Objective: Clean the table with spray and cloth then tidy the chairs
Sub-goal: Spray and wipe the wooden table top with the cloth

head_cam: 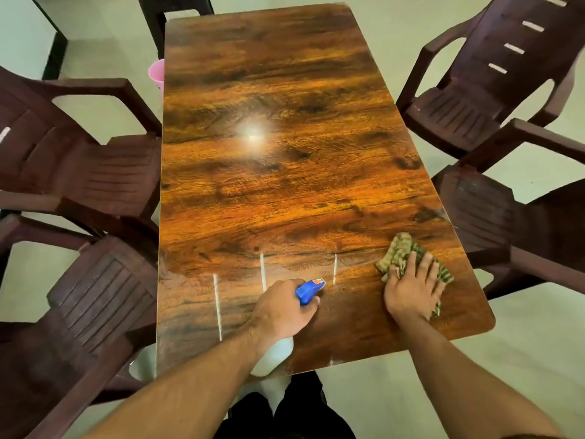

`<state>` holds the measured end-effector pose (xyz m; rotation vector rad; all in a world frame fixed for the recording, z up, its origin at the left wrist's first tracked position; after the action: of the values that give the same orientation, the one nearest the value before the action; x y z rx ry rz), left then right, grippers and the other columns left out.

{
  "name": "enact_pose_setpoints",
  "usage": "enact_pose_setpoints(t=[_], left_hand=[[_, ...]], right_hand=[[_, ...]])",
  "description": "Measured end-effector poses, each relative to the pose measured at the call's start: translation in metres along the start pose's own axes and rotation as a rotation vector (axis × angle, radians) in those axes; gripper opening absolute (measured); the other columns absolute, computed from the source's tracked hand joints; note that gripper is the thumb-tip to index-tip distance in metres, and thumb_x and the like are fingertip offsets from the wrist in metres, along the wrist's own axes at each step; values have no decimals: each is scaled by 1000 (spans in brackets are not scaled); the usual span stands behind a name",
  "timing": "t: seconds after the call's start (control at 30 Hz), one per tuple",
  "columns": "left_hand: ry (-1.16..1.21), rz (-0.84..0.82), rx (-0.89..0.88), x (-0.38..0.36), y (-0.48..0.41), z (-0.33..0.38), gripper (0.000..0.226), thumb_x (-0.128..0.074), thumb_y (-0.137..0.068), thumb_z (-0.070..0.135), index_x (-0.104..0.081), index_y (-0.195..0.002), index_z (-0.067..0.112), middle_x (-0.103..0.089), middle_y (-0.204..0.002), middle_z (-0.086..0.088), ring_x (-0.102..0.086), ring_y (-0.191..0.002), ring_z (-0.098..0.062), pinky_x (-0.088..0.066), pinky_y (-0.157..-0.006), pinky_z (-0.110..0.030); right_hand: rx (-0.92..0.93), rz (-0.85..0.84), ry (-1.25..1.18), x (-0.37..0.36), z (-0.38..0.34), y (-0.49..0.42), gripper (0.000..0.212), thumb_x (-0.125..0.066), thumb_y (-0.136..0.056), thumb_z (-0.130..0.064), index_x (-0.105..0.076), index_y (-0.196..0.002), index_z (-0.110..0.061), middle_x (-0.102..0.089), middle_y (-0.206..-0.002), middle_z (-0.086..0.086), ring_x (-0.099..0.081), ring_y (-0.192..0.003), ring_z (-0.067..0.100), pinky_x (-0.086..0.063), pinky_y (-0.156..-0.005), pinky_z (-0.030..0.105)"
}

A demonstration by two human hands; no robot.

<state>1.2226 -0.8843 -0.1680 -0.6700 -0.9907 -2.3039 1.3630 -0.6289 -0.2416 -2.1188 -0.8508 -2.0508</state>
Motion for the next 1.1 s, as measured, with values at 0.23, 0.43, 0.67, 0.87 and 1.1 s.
enact_pose_setpoints(t=[0.23,0.43,0.67,0.87,1.1], left_hand=[[40,54,92,12,-11,-19,26,-63,-92,39,-48,-71,32,-56,-63,7,-56,-61,-18,-36,-52,-28],[39,152,141,53,4,-60,37,-65,-94,29,-42,-63,29,-46,-54,12,-47,-50,-7,-27,-44,-17],[83,209,212,68,34,-112,13,-63,-91,36,-55,-82,31,-57,-65,7,-58,-63,-13,-39,-55,-28],[154,218,253,72,62,-151,27,-64,-91,31,-50,-68,30,-56,-62,8,-53,-57,-9,-36,-52,-24],[149,211,245,78,87,-179,21,-59,-87,40,-64,-84,20,-68,-77,0,-62,-71,-21,-53,-69,-39]], right_hand=[[856,-90,188,-52,-122,85,75,-34,-97,-55,-4,-160,-27,12,-167,4,9,-155,28,13,-121,51],[298,-31,129,-16,-92,17,70,-27,-102,-52,5,-160,-28,15,-167,5,16,-154,27,9,-122,54],[949,-169,243,-76,-212,155,76,-28,-97,-53,4,-160,-28,19,-165,7,24,-150,29,22,-117,54],[829,-96,299,-60,-203,115,74,-32,-99,-50,4,-160,-28,18,-166,5,19,-153,27,14,-121,51],[952,-84,175,-98,-249,194,77,-37,-93,-50,-5,-160,-25,10,-166,4,4,-155,28,13,-120,48]])
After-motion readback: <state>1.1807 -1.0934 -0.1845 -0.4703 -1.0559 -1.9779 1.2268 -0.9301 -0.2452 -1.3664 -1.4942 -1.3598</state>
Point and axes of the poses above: each hand's wrist, its own y-axis away from the middle knuckle, its own x-axis out of the back of the hand, z = x × y, the point moved 8 cm from there along -y, towards the middle knuckle
